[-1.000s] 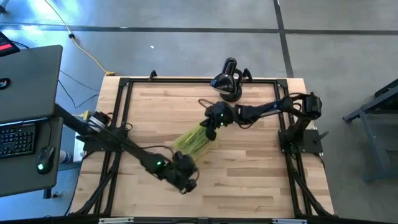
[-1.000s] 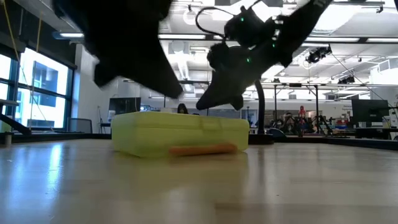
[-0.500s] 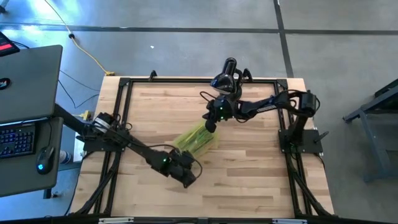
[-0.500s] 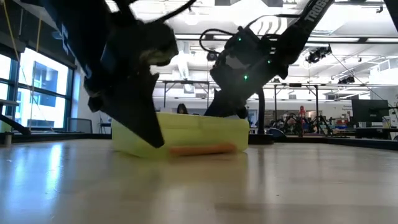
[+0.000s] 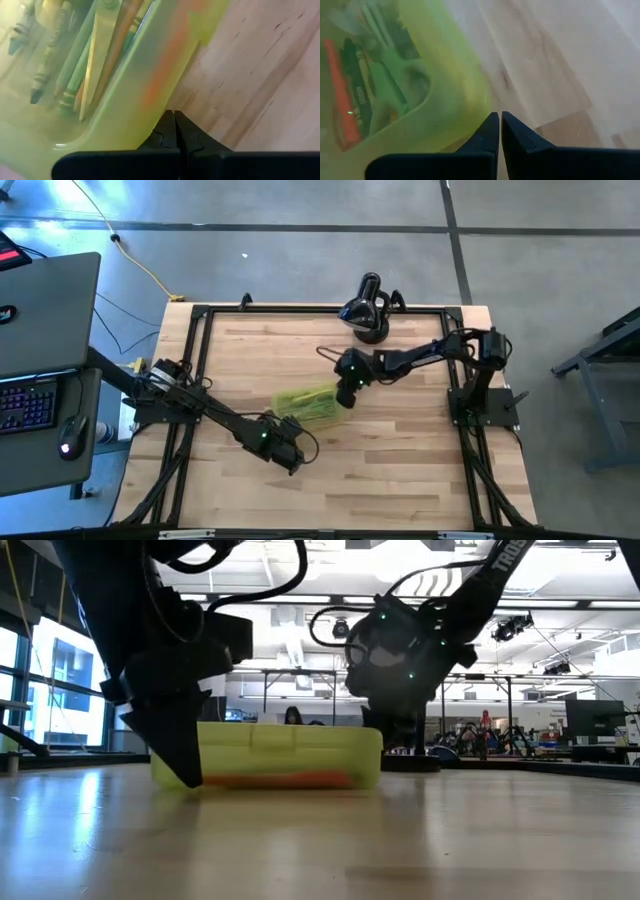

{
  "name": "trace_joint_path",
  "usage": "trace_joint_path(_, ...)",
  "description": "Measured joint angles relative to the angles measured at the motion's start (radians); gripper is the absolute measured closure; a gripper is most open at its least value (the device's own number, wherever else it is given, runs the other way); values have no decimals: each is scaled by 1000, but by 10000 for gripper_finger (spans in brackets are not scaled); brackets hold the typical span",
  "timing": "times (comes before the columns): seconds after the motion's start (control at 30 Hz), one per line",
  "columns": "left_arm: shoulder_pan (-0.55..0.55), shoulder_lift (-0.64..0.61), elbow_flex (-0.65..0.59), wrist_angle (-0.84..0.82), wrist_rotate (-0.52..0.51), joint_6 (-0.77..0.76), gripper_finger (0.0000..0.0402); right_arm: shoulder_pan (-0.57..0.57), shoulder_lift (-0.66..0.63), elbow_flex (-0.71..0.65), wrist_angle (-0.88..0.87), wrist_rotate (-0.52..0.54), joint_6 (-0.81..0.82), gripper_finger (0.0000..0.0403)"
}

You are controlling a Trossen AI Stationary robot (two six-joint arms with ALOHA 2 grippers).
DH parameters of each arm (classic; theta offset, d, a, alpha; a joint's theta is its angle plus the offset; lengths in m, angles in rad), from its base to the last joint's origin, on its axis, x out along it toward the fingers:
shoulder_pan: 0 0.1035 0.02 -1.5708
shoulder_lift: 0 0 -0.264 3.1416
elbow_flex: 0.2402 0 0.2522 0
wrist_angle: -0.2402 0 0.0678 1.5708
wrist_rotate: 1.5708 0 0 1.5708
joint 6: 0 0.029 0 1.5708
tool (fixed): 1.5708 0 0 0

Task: Pick & place school supplies into a supply box
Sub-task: Close the yellow school supply box, then return to Home Position

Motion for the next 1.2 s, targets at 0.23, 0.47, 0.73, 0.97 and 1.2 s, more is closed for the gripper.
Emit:
trace_joint_path(0.23,0,-4,0,-78,0,-4,385,57,0,0,3,33,15,403)
trace_joint_path(0.47,0,-56,0,-120,2,-5,385,85,0,0,-2,47,33,403)
trace_joint_path(0.73,-56,-196,35,-123,-28,-9,385,82,-61,0,-78,63,-1,403)
trace_joint_path(0.97,-133,-413,158,-447,-389,-16,385,93,-399,0,-281,175,-87,402)
trace_joint_path(1.2,-195,-671,158,-779,-535,-32,385,166,-831,-48,-442,236,-209,402)
